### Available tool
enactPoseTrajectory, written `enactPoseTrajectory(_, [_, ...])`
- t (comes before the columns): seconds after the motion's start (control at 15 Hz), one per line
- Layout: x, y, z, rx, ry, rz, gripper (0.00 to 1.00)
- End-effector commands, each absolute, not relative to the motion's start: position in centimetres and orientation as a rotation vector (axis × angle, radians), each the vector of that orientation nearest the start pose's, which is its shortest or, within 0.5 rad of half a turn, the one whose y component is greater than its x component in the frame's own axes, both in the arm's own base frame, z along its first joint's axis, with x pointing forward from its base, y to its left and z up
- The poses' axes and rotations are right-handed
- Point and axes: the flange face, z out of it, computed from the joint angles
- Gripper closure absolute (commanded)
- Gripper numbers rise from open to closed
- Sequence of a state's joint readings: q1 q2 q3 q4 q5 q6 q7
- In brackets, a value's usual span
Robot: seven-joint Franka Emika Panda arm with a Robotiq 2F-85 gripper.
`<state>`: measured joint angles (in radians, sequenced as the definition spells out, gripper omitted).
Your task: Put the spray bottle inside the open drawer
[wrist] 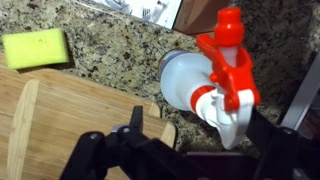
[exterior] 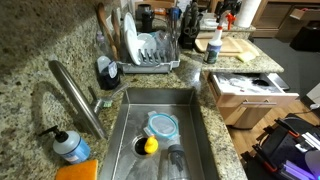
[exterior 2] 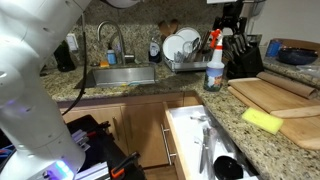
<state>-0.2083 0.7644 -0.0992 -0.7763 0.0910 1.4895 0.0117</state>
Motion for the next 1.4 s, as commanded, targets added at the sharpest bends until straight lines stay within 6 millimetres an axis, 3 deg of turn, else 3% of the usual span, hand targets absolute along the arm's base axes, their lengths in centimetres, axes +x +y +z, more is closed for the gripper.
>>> enactPoseTrajectory(0.0, [71.1,-17.6,50.0,-3.073,0.399,0.109,0.0])
enactPoseTrajectory(0.13, [70.8,-17.2,51.0,-3.078,0.387,0.106,0.0])
enactPoseTrajectory(0.2, [71.7,-17.6,49.5,-3.081,0.42,0.076,0.0])
enactPoseTrajectory(0.4, [71.8,-17.3,49.7,-3.081,0.416,0.071,0.0])
enactPoseTrajectory(0.73, [70.6,-17.3,48.8,-3.056,0.442,0.231,0.0])
enactPoseTrajectory(0.93, [71.0,-17.1,48.8,-3.065,0.431,0.198,0.0])
enactPoseTrajectory(1.07, [71.2,-17.0,48.9,-3.045,0.409,0.16,0.28])
enactPoseTrajectory(1.33, [72.1,-16.3,48.7,-3.011,0.348,0.068,0.56])
